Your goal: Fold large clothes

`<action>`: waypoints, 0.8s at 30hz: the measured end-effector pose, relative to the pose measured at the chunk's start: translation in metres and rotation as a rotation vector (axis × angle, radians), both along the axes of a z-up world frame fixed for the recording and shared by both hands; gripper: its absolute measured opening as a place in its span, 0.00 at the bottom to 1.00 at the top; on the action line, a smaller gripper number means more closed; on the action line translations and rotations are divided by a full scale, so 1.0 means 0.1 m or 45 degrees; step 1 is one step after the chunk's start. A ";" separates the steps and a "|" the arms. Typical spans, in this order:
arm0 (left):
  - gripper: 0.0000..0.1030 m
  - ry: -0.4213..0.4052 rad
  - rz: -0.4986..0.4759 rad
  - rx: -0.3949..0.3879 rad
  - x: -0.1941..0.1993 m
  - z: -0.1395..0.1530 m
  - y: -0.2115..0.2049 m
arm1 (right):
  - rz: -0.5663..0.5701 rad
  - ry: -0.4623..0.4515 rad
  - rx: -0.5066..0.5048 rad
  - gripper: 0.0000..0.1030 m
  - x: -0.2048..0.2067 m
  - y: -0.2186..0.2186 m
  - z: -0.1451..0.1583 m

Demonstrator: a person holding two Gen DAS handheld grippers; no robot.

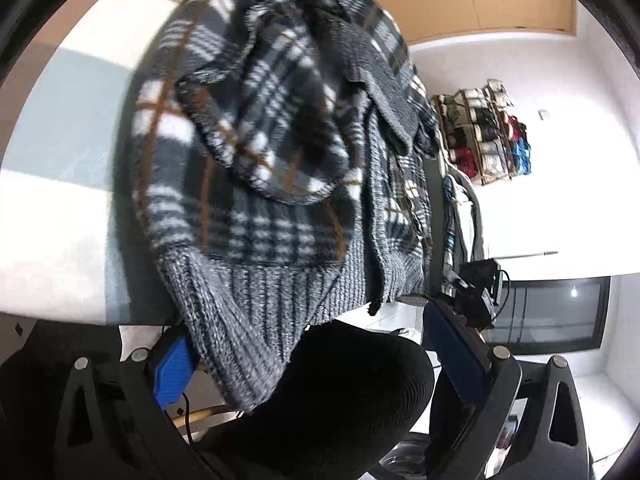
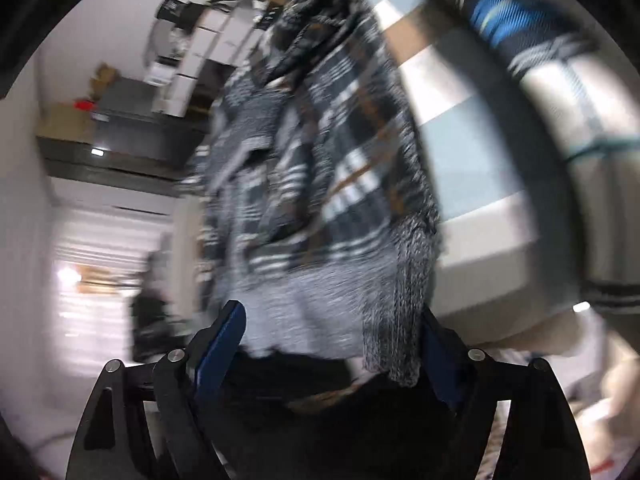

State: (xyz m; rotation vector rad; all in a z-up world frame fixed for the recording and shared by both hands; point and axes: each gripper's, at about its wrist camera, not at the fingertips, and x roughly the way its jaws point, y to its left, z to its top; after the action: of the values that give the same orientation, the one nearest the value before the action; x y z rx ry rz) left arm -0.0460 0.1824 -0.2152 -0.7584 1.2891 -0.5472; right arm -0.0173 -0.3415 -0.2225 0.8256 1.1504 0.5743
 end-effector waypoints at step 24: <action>0.05 -0.091 0.079 0.277 -0.20 0.00 0.04 | -0.191 -0.207 -0.042 0.08 -0.39 -0.17 0.04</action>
State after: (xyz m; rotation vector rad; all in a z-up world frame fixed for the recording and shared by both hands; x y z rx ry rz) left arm -0.0660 0.1868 -0.2154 -0.5905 1.2316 -0.3741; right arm -0.0566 -0.3582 -0.2181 0.8137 0.9388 0.4877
